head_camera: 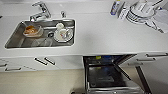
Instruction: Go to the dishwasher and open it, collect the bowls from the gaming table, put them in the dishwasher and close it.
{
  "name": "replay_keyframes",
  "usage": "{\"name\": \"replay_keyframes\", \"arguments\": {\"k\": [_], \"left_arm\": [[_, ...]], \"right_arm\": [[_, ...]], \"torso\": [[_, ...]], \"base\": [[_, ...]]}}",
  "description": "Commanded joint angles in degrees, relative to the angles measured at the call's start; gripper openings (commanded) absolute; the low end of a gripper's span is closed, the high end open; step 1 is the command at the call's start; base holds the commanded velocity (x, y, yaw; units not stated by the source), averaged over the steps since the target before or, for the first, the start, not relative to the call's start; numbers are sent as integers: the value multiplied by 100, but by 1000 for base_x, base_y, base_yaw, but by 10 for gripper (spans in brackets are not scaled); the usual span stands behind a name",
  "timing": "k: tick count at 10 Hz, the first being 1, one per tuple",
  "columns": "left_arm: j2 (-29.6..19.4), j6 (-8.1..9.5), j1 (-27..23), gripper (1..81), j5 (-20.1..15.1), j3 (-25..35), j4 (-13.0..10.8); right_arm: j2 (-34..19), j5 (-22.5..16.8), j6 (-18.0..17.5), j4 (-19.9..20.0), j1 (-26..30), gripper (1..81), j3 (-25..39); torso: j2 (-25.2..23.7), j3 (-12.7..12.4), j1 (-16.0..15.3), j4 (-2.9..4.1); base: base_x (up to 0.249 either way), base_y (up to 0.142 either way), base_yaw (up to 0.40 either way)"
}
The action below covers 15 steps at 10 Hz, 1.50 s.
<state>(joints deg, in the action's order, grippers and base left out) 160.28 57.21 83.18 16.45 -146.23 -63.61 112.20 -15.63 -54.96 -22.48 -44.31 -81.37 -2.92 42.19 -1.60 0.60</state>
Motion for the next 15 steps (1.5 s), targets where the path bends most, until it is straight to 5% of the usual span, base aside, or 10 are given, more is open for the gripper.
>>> {"name": "replay_keyframes", "arguments": {"k": [1, 6, 9, 11, 15], "left_arm": [[-92, 1, 239, 811, -273, -20, -37], [-92, 9, 230, 811, -273, -20, -37], [-92, 1, 213, 811, -273, -20, -46], [-84, 1, 213, 811, -273, -20, -64], [-110, 1, 204, 811, -273, -12, -73]], "right_arm": [[-47, 850, 564, -46, -1312, 811, -210], [1201, 1685, 749, -309, -2745, 811, -1361], [1816, 1739, 749, -573, -3194, 811, -1730], [2300, 1739, 723, -556, -3177, 811, -2267], [3047, 1537, 662, -477, -2281, 811, -2733]], "torso": [[-566, 0, -365, 0], [-1556, -2, -987, 0], [-2159, -5, -1364, 0], [-2559, -5, -1613, 0], [-3355, -9, -2109, 0]], "base": [[0, 0, 0], [0, 0, 0], [0, 0, 0], [0, 0, 0], [0, 0, 0]]}}
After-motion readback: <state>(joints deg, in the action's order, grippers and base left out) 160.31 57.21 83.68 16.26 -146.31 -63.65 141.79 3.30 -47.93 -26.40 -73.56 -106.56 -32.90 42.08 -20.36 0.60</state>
